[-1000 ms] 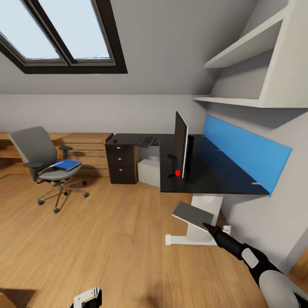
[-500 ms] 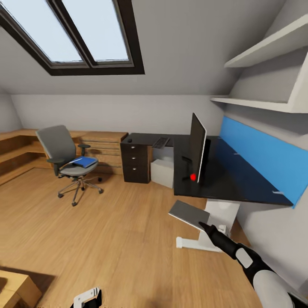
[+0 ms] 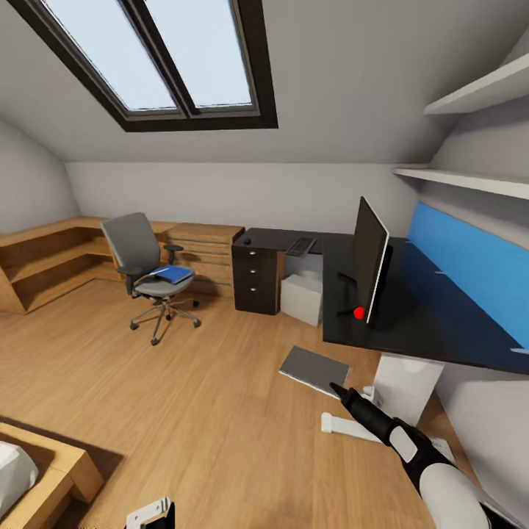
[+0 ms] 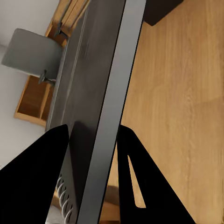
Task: In the bedroom, organize the workspace by keeping the computer under the desk, ensuring the monitor is on the desk, placing the keyboard on the desk next to the monitor, placing the mouse on the desk next to the keyboard, moving the folder from the swivel chair onto the desk next to the mouse, stacking the notebook on top of the folder with the pen on top of the notebook, and positioning the swivel chair next to the desk.
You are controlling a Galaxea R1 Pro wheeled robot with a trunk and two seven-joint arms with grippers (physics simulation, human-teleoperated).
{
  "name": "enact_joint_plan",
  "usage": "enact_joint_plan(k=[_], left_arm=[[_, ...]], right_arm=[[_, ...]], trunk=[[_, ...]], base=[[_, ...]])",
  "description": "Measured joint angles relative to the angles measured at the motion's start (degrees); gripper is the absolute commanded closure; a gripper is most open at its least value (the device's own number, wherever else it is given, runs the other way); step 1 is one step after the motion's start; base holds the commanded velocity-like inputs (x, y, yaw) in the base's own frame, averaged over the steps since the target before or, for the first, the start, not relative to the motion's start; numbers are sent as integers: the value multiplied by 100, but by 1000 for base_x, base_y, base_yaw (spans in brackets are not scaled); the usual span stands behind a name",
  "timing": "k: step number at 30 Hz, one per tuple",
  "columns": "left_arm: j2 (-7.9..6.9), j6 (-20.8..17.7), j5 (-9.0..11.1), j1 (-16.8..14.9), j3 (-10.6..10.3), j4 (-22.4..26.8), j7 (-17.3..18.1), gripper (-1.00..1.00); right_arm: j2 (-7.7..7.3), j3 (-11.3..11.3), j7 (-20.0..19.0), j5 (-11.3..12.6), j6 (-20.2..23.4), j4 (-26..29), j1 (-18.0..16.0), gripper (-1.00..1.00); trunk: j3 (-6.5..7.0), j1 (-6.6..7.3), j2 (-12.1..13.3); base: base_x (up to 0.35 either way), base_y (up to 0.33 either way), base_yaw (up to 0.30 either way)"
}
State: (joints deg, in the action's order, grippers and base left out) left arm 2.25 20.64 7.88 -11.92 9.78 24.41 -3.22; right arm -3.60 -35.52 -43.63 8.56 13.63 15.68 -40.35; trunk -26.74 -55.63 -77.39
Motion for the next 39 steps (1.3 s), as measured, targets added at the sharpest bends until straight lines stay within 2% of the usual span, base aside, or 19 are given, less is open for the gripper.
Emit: enact_joint_plan(k=[4, 12, 18, 22, 28, 29, 33, 39], left_arm=[[2, 0, -1, -1, -3, -114, 1, -100], [-3, -21, 0, -1, -2, -170, -3, -100], [9, -32, 0, -1, 3, -178, -6, -100], [21, -39, -3, -1, 3, -211, -3, -100], [41, -42, -10, -1, -2, -243, 9, -100], [43, -42, -11, -1, -4, -247, 10, -100], [40, -42, -9, -1, -8, -249, 11, -100], [40, -42, -13, -1, -12, -251, 5, -100]], right_arm=[[72, -16, 47, -137, -267, -14, 0, 100], [157, -23, 66, -215, -648, -55, -2, 100], [185, -22, 103, -244, -994, -352, 0, 100], [214, -19, 251, -356, -1283, -652, 2, 100], [250, -22, 1080, -514, -1595, -1250, 5, 100], [253, -18, 1366, -530, -1655, -1362, 6, 100], [256, -24, 1873, -552, -1739, -1516, 4, 100], [239, -25, 2094, -577, -1775, -1584, 21, 100]], trunk=[[69, 88, 161], [211, 264, 481], [318, 396, 722], [390, 483, 883], [498, 615, 1124], [516, 637, 1164], [588, 725, 1324], [696, 857, 1565]], base=[[0, 0, 42], [0, 0, 10], [0, 0, 1], [0, 0, 0], [0, 0, 0], [0, 0, 0], [0, 0, 0], [0, 0, 0]])
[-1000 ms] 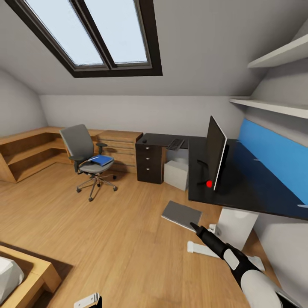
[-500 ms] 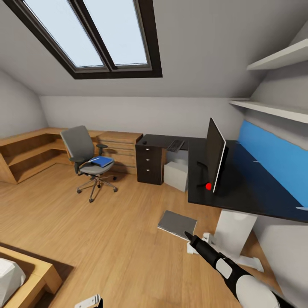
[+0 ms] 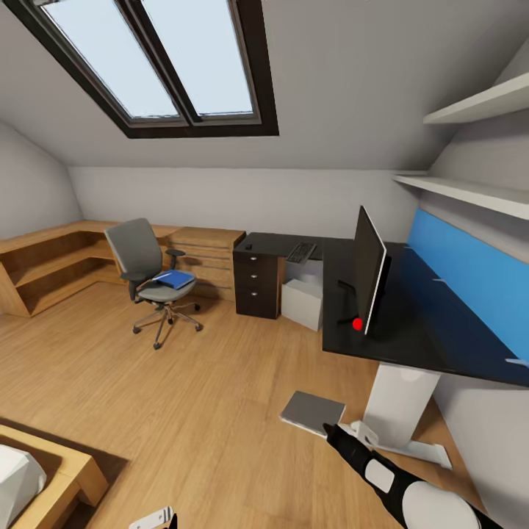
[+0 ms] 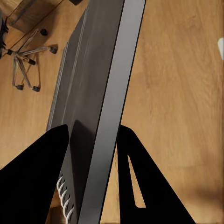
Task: In the bedroom, organize the workspace by keeping the computer under the desk, ensuring the monitor is on the desk, placing the keyboard on the desk next to the monitor, placing the mouse on the desk next to the keyboard, moving the folder from the swivel chair onto the desk next to the mouse, stacking the notebook on top of the folder with the pen on top of the notebook, and positioning the swivel chair next to the desk.
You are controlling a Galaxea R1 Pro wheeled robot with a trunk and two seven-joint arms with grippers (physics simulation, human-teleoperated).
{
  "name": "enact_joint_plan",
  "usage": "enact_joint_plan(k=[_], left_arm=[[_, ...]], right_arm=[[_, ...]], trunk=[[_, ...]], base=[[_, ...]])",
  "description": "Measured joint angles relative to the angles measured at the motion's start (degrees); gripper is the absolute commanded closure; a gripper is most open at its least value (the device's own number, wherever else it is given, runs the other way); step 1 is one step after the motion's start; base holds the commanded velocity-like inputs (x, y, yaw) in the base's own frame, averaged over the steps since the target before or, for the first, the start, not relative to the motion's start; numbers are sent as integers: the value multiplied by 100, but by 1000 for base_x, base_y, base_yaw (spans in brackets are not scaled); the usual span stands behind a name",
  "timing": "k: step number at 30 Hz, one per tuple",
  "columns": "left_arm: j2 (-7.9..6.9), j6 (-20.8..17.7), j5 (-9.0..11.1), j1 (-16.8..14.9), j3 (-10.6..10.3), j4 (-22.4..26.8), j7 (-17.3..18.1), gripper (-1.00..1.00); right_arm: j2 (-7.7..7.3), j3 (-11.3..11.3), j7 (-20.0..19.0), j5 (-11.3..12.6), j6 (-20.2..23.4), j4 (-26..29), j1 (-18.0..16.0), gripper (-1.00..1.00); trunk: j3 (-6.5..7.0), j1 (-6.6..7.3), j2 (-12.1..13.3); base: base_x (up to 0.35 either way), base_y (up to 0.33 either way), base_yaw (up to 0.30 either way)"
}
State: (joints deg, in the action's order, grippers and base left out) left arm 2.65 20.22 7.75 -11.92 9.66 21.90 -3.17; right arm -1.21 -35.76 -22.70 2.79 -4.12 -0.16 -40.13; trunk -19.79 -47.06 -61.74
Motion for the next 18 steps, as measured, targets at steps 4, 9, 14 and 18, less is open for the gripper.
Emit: enact_joint_plan(k=[4, 9, 14, 18], left_arm=[[6, 0, -6, 0, -4, 12, -7, -100], [76, 0, -14, 0, -7, 16, -15, -100], [160, 17, -19, 0, -2, -12, -5, -100], [165, 29, -13, 0, 5, -24, -3, -100]], right_arm=[[-8, 49, 37, -103, -38, -12, 92, 100], [-3, 161, 67, -667, -213, -19, 270, 100], [0, 179, 134, -1058, -364, -24, 397, 100], [4, 159, 428, -1139, -506, 1, 478, 100]], trunk=[[72, 88, 161], [162, 198, 361], [252, 308, 562], [324, 396, 723]], base=[[0, 0, 0], [0, 0, 0], [0, 0, 0], [0, 0, 0]])
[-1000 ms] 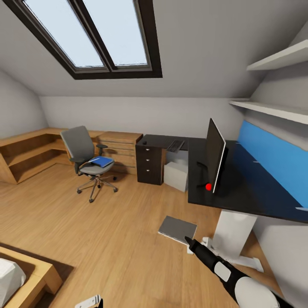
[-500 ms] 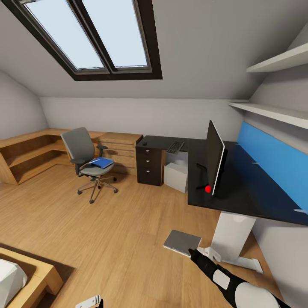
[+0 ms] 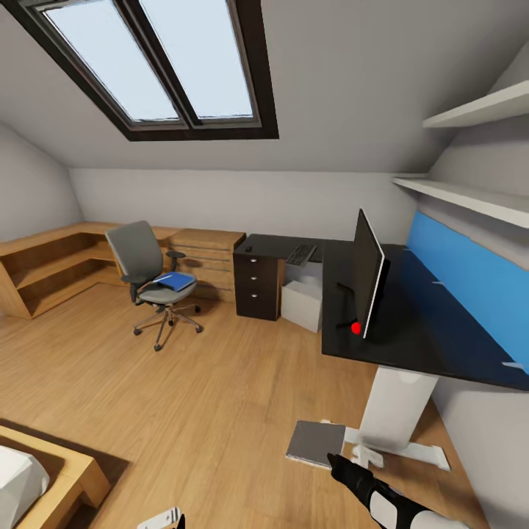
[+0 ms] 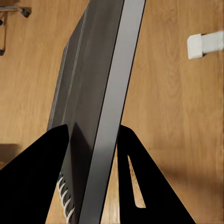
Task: In the bedroom, organize the workspace by keeping the computer under the desk, ensuring the monitor is on the desk, placing the keyboard on the desk next to the monitor, placing the mouse on the desk next to the keyboard, moving the folder from the swivel chair onto the desk next to the mouse, stacking the notebook on top of the folder with the pen on top of the notebook, and positioning the swivel chair next to the desk.
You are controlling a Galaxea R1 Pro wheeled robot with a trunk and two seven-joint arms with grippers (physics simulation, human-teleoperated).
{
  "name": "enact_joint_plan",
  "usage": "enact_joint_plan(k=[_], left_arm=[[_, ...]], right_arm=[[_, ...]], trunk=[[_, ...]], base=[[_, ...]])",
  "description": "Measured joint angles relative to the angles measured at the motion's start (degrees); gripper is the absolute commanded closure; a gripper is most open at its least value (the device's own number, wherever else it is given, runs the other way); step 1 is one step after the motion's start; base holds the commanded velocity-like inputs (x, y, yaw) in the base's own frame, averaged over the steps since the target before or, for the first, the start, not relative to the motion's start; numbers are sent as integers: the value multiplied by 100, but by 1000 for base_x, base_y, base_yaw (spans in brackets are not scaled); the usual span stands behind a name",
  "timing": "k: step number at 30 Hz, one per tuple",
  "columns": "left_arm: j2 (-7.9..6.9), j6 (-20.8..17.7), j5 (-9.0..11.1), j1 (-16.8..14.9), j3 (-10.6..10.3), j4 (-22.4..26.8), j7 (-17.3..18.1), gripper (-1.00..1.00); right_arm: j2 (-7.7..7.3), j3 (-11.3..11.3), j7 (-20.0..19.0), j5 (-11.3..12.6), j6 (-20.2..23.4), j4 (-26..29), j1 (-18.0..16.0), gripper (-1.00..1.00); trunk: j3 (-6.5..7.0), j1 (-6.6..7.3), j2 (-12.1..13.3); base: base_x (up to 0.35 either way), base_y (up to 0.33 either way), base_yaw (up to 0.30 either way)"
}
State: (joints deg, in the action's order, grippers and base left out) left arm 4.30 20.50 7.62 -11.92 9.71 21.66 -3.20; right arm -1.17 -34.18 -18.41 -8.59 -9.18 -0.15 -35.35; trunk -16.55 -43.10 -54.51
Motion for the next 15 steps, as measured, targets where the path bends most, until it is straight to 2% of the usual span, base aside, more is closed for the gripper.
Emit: enact_joint_plan(k=[4, 5, 7, 11, 15], left_arm=[[0, 10, 8, 0, 11, -53, 2, -100], [-3, 18, 10, 1, 16, -117, 3, -100], [-6, 23, 7, 0, 23, -211, 6, -100], [-28, 32, 4, 0, 30, -381, 10, -100], [-62, 72, 4, 0, 29, -463, 10, -100]], right_arm=[[3, -19, 526, -16, -424, 5, 24, 100], [6, -52, 795, -5, -687, -2, 30, 100], [13, -9, 1000, -34, -933, -14, 34, 100], [32, 10, 1209, -57, -1220, -37, 38, 100], [83, 21, 1300, -72, -1353, -62, 41, 100]], trunk=[[72, 88, 161], [90, 110, 201], [126, 154, 281], [198, 242, 442], [198, 243, 443]], base=[[0, 0, 0], [0, 0, 0], [0, 0, 0], [0, 0, 0], [0, 0, 0]])
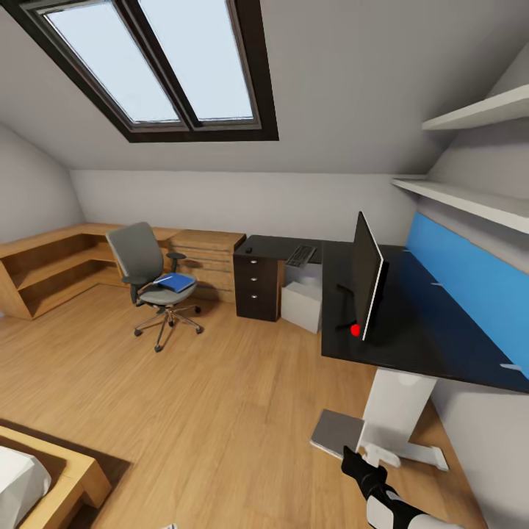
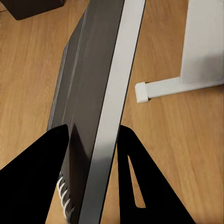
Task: In the bedroom, organize the workspace by keeping the computer under the desk, ensuring the monitor is on the desk, placing the keyboard on the desk next to the monitor, placing the mouse on the desk next to the keyboard, moving the folder from the swivel chair onto the desk next to the mouse, stacking the notebook on top of the folder with the pen on top of the notebook, and positioning the swivel chair next to the desk.
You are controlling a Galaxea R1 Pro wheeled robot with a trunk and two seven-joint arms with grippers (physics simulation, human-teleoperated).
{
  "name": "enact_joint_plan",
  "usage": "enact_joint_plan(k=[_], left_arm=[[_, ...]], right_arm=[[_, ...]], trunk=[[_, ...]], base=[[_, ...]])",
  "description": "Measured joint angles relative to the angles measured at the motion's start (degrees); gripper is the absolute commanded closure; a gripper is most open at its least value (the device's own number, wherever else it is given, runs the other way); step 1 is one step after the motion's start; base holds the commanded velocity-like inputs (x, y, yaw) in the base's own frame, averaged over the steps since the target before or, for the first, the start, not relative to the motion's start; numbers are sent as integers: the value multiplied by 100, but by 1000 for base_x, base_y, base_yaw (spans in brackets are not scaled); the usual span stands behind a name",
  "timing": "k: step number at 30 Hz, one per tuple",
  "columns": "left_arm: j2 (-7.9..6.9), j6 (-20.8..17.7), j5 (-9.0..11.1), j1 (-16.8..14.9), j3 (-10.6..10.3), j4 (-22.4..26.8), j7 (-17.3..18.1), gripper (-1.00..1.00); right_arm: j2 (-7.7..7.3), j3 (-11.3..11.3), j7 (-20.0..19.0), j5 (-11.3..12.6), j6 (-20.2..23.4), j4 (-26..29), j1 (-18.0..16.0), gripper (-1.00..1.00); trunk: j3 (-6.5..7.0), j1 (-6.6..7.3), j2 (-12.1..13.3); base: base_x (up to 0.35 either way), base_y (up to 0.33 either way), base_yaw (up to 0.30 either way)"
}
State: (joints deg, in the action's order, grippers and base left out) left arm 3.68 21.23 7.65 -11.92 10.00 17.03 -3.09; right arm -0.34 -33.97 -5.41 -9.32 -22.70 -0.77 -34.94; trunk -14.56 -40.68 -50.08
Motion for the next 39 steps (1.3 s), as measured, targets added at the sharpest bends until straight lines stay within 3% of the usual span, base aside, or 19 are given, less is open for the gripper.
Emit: enact_joint_plan(k=[17, 25, 39], left_arm=[[-43, 238, -15, 0, -16, -40, 1, -100], [-68, 378, -28, 0, -24, -50, 7, -100], [-69, 391, -29, -1, -22, -63, 7, -100]], right_arm=[[151, 1, 39, -19, -54, -11, 1, 100], [197, 0, 37, -22, -53, -11, 2, 100], [202, -1, 37, -22, -54, -11, 2, 100]], trunk=[[0, 0, 0], [0, 2, 0], [22, 2, 0]], base=[[0, 0, 0], [192, 254, -49], [208, 269, -232]])
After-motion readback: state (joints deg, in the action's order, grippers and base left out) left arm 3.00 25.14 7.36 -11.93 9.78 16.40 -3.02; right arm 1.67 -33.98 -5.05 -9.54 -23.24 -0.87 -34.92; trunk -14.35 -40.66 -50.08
